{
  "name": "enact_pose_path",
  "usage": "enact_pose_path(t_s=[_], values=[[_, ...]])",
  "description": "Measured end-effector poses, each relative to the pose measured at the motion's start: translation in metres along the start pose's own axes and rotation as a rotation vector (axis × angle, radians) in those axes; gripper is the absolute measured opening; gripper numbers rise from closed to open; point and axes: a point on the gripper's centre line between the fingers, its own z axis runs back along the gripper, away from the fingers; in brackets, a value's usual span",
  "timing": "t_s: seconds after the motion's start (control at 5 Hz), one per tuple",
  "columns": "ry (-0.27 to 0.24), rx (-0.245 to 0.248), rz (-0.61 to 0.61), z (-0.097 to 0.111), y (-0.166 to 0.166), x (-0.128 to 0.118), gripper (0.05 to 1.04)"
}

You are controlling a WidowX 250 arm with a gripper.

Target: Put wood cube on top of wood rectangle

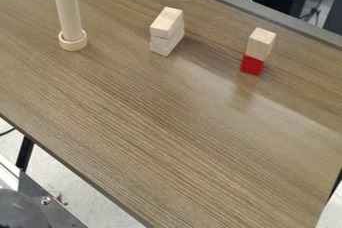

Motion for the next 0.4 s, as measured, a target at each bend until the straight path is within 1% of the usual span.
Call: enact_pose_path(t_s=[0.2,0.4], values=[[0.024,-0.002,0.004,-0.0110,0.0055,-0.0008,0.557],[0.030,-0.001,-0.004,-0.0170,0.0065,0.0014,0.557]])
